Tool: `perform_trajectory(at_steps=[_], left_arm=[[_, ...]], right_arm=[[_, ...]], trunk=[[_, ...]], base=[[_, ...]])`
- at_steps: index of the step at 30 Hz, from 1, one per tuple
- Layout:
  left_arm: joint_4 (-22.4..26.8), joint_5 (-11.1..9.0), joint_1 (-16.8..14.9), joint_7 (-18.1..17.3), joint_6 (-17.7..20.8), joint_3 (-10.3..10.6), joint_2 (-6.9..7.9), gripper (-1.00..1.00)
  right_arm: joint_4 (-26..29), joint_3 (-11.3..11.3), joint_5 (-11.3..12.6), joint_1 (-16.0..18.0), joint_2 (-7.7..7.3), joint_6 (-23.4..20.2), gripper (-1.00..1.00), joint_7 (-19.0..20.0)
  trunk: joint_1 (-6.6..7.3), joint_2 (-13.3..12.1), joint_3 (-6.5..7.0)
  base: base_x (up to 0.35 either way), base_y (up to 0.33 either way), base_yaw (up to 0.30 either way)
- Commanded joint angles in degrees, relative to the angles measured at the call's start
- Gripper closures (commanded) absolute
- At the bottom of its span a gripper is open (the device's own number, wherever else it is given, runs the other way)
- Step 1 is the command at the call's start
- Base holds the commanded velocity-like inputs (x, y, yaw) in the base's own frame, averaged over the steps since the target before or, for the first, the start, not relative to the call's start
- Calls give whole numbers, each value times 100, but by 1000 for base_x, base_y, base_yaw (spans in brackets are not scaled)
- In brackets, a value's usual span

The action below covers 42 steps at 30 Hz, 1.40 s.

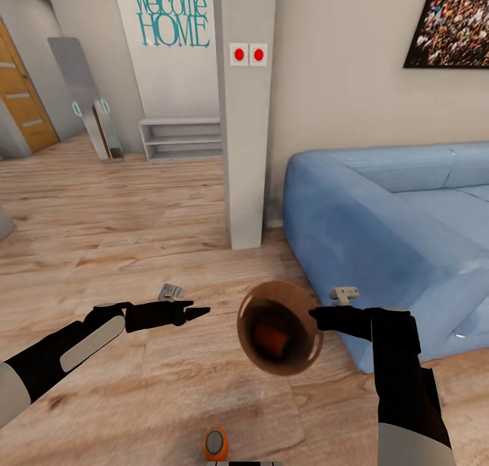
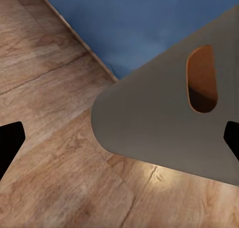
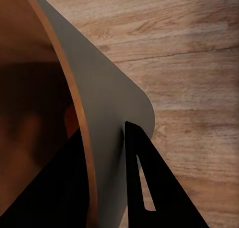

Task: Put the three can of soda from the living room inside the tash can in the kitchen.

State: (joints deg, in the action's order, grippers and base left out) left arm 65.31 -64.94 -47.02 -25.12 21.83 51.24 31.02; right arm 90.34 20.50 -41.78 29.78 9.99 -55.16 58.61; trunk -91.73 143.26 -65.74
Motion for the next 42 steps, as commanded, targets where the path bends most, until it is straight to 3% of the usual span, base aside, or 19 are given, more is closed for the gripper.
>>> perform_trajectory(at_steps=[1,40,42], left_arm=[[-1,6,0,-1,2,0,-1,-100],[-27,30,0,24,-9,0,-34,-100],[-27,32,0,22,-4,0,-34,-100]], right_arm=[[1,-2,102,1,1,-56,100,19],[1,-2,100,1,1,-65,100,221],[1,-2,100,1,1,-65,100,221]], trunk=[[1,0,1],[1,0,1],[9,-8,44]], base=[[0,0,0],[0,0,0],[0,0,0]])
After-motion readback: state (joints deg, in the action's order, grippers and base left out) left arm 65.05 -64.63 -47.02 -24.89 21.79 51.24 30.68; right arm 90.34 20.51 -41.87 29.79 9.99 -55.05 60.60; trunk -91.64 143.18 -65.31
